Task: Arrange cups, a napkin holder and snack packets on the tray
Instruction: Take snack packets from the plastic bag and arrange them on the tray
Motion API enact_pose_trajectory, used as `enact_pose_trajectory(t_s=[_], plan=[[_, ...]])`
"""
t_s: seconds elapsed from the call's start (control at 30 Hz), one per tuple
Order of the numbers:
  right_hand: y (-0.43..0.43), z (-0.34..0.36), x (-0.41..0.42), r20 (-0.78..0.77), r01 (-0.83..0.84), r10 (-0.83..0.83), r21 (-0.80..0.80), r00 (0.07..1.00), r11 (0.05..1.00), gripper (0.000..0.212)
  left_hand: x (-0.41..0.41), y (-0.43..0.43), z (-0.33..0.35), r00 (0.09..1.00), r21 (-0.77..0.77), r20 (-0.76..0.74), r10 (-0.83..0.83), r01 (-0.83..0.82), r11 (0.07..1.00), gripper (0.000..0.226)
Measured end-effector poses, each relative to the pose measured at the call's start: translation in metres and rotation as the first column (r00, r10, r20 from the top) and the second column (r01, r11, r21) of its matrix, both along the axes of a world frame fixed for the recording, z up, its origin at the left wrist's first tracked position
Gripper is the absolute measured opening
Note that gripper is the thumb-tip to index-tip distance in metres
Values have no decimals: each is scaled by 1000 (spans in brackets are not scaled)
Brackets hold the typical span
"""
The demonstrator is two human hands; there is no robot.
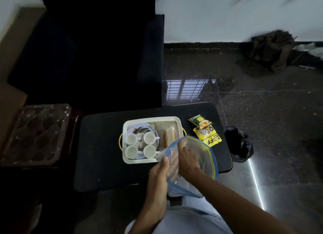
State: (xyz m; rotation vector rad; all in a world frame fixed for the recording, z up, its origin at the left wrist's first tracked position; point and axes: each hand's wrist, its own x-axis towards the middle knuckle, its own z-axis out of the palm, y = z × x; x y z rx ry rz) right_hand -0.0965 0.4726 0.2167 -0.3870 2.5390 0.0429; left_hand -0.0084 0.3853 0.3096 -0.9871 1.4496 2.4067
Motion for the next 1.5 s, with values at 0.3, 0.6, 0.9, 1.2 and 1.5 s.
enact_pose_trajectory(t_s=[0.3,0.6,0.9,1.2,1.5], plan=[[-12,-15,21,88,261,-249,-153,964,953,49,4,-16,3,999,-56,23,-25,27,998,29],[-15,1,20,8,54,-54,-315,999,948,9,3,-28,-11,998,-163,14,55,-52,985,30],[-3,48,26,-235,-89,17,-299,972,950,21,3,-21,-19,998,-289,30,54,-43,956,37],[61,169,15,-358,-99,-155,-598,921,795,33,1,-13,-18,992,-269,96,83,-55,962,33],[143,201,-64,-528,-387,2,-619,849,683,28,11,4,-22,979,-204,168,116,-80,976,33]])
